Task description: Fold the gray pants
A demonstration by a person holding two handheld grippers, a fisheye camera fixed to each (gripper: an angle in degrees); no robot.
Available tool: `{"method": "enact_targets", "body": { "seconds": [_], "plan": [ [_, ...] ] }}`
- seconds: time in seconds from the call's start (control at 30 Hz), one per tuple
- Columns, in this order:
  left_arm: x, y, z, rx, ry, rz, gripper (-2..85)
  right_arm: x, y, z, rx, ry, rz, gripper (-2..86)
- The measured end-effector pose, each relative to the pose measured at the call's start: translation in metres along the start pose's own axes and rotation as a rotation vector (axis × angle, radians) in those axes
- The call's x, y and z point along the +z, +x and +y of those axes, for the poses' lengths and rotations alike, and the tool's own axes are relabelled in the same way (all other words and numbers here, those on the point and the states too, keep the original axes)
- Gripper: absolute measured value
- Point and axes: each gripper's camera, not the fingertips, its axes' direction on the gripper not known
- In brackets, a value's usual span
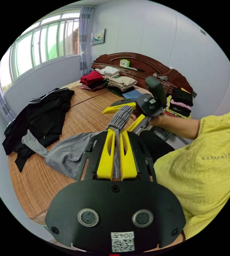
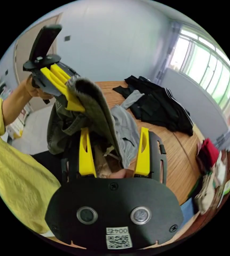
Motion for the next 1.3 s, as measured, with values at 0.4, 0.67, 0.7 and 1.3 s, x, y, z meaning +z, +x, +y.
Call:
{"method": "enact_targets", "body": {
  "seconds": [0.4,0.67,0.7,1.3],
  "plan": [
    [-0.054,0.004,0.148,-0.259,0.323,-0.158,17.7,-0.128,-0.013,-0.119,0.015,-0.052,-0.078,3.1],
    [0.041,0.091,0.222,-0.362,0.221,-0.297,20.9,-0.267,-0.035,-0.218,-0.034,-0.104,0.123,3.0],
    [0.048,0.114,0.214,-0.294,0.272,-0.272,19.5,-0.281,-0.045,-0.231,-0.05,-0.127,0.18,3.0],
    [0.153,0.054,0.207,-0.643,0.086,-0.663,29.1,-0.483,-0.114,-0.262,-0.13,-0.028,0.364,2.8]
  ]
}}
